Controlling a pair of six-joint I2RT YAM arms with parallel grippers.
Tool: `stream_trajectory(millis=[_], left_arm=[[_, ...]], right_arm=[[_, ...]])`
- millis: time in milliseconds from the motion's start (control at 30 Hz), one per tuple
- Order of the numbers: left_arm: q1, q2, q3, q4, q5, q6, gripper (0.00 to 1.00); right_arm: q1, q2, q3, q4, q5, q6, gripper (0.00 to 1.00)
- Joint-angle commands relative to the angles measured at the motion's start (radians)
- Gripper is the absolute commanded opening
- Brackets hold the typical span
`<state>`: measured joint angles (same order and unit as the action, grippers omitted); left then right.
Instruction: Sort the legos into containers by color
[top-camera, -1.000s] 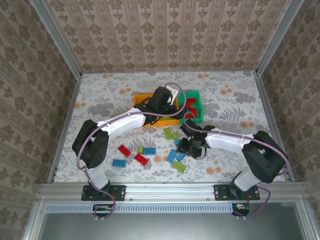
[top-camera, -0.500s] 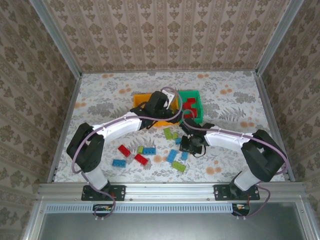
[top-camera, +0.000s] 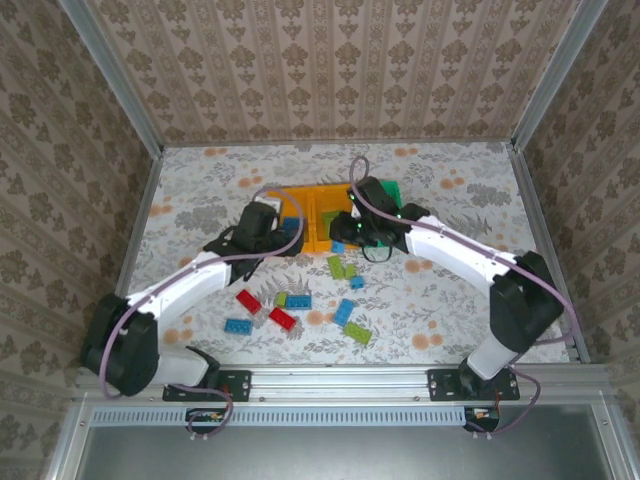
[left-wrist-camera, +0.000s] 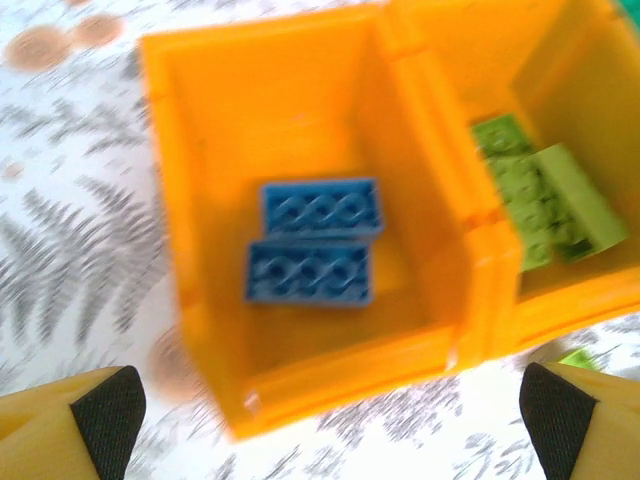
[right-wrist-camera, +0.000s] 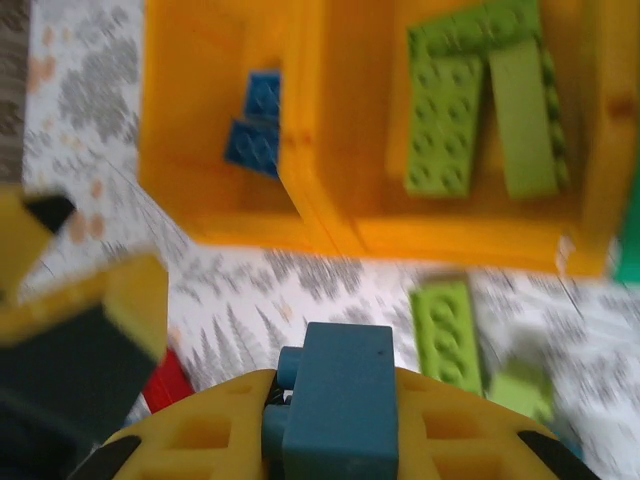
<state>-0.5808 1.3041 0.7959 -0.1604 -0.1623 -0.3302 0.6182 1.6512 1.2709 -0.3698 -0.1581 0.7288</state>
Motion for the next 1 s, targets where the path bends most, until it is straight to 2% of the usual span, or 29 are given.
stream_trajectory(millis=[0, 133, 267, 500, 733, 833, 967], left_arm=[[0.018, -0.100, -0.071, -0.075, -0.015, -0.030, 1.00], [0.022, -0.207, -0.149, -0.144, -0.026, -0.024, 1.00], [0.022, -0.280, -0.188, -0.227, -0.003, -0.055, 1.00], [0.003, -0.286, -0.199, -0.263, 0.085, -0.131, 1.00], [-0.045, -0.243, -0.185, -0.331, 0.040, -0.191, 1.00], [-0.056, -0.265, -0.182, -0.411, -0.004, -0.222, 1.00], [-0.089, -0.322, -0.198, -0.486, -0.056, -0.237, 1.00]], right_arm=[[-0.013, 0.134, 0.108, 0.111, -0.098, -0.018, 0.19], [-0.015, 0.299, 0.285, 0.131, -0.176, 0.003, 0.19], [-0.015, 0.395, 0.409, 0.121, -0.170, 0.012, 0.19], [-0.015, 0.528, 0.577, 0.014, -0.147, -0.026, 0.28], [-0.015, 0.574, 0.605, -0.009, -0.106, -0.037, 0.40], [-0.015, 0.576, 0.605, -0.010, -0.110, -0.044, 0.44], [-0.015, 0.570, 0.604, -0.006, -0.119, -0.047, 0.55]])
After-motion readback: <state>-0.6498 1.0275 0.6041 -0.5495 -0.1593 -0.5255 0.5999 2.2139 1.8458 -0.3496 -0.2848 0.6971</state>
